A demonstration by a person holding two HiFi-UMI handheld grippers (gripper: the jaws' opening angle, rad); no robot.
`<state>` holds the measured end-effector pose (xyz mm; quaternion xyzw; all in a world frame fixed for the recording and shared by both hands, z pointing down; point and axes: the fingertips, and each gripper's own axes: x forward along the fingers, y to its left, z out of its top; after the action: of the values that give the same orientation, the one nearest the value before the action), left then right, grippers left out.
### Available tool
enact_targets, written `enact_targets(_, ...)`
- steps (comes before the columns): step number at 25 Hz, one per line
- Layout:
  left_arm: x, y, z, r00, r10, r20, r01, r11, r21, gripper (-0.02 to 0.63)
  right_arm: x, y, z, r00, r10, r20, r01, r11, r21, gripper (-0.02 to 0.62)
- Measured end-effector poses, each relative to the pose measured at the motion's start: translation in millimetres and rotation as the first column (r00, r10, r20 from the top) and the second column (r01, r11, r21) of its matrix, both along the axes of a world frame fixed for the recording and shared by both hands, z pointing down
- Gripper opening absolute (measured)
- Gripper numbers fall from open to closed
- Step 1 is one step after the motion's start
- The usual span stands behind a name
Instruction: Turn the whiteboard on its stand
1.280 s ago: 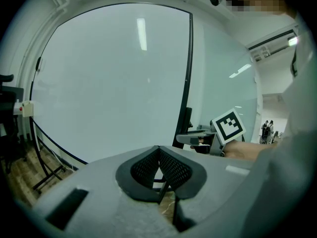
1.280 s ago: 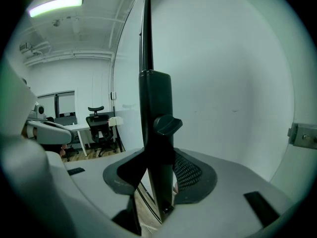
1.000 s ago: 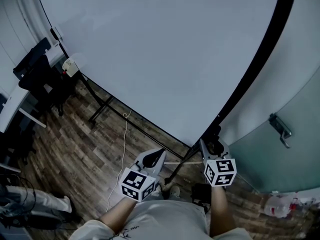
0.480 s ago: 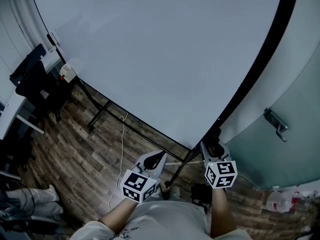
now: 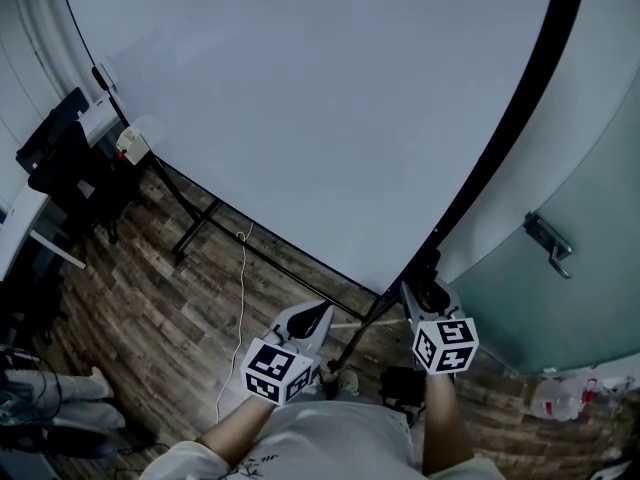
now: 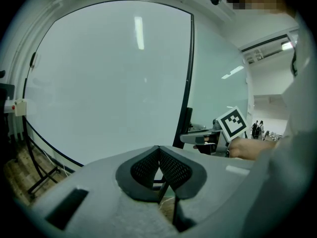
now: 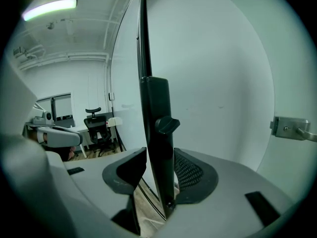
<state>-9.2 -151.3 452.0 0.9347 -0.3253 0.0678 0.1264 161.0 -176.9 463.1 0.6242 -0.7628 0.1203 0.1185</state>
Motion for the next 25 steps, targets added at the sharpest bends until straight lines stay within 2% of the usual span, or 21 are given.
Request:
enact_targets(6,-4.4,2.1,0.1,1.0,0.02,-0.002,-0.02,1.0,-0.007,0.011,-8.5,20.4,-6.9,1.0,0.031,0.005,-0.031,0.999,0.009,0.157)
enact_targets(10,-3.9,8.9,1.9,0.999,0.042,-0.004,-0.042,0.999,-0.01,0.011,-11.3,35.0,-12.3,0.998,0.064,0.004,-0.064,0.998,0.026,0.038)
enact_targets(13,-2.2,13.0,3.4,0.998,0.064,0.004,-0.064,0.998,-0.004,0.011,-18.6,45.3,-13.2,0.998,0.066,0.007,-0.066,0.997,0.028,0.011)
enact_targets(25,2.3,38.0,13.5,0.992,0.122,0.0,-0.122,0.992,-0.021,0.011,-55.1,86.3,5.7,0.998,0.031,0.05,-0.031,0.999,-0.019,0.008)
